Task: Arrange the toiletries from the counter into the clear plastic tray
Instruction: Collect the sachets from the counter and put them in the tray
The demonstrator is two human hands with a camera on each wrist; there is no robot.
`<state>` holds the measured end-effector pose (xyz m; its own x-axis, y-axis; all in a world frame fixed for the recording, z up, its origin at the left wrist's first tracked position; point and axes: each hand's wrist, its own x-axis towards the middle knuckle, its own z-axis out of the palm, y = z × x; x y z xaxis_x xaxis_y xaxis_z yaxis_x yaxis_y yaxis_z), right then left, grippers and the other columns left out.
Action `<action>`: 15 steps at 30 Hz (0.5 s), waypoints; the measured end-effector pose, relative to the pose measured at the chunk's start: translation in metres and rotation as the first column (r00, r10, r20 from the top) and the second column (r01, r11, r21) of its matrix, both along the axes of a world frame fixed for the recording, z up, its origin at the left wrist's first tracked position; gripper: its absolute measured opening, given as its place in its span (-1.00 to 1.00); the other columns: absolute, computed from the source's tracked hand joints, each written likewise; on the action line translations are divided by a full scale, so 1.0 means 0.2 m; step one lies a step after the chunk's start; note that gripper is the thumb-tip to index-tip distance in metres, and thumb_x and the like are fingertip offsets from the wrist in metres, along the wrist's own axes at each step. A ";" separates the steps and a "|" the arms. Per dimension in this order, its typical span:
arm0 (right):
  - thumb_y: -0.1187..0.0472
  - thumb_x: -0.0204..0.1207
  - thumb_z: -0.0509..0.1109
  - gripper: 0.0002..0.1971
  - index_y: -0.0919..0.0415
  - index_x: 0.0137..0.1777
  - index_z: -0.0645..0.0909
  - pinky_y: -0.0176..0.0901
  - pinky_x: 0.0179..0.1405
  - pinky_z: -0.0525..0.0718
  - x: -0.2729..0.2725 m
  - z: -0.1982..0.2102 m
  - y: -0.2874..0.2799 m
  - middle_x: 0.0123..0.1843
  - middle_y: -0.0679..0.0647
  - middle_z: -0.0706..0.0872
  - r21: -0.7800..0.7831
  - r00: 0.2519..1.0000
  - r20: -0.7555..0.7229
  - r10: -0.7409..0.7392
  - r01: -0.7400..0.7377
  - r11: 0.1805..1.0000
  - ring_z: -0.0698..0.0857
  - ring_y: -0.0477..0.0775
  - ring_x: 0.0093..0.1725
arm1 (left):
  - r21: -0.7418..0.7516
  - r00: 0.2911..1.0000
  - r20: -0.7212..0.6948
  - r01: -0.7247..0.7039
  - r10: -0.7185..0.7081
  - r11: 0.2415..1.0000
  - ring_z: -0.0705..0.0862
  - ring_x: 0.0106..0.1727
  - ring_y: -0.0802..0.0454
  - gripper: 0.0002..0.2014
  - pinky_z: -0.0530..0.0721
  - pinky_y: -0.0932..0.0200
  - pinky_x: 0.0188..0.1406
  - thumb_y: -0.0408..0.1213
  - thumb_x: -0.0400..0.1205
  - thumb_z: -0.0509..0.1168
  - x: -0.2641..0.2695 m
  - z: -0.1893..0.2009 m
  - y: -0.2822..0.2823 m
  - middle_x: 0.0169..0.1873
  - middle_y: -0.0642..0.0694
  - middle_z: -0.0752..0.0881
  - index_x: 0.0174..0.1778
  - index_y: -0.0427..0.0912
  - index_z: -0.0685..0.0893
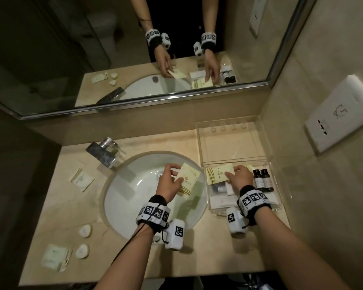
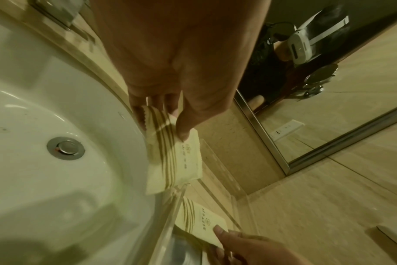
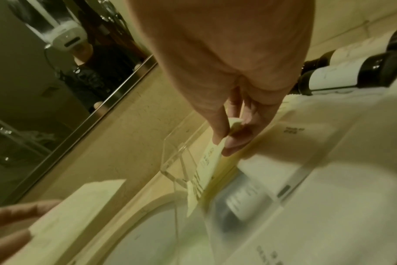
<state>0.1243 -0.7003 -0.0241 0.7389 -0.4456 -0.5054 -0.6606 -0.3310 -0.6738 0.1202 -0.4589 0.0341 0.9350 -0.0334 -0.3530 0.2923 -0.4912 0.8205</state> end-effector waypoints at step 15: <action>-0.05 0.51 0.48 -0.72 0.14 0.04 0.62 -0.24 -0.17 0.65 0.00 0.13 0.03 -0.08 -0.01 0.74 -0.004 0.954 0.291 0.077 -0.079 0.997 0.72 -0.02 -0.10 | -0.220 0.998 -0.061 -0.001 -0.013 0.975 0.72 -0.14 -0.19 -0.71 0.73 -0.09 -0.14 -0.54 0.48 0.42 0.14 -0.04 -0.13 -0.13 -0.24 0.74 0.04 -0.18 0.60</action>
<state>0.1235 -0.6938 0.0026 0.8865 -0.3780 -0.2669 -0.4083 -0.3677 -0.8355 0.1481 -0.4848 0.0254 0.9112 -0.1221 -0.3936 0.3436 -0.3022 0.8892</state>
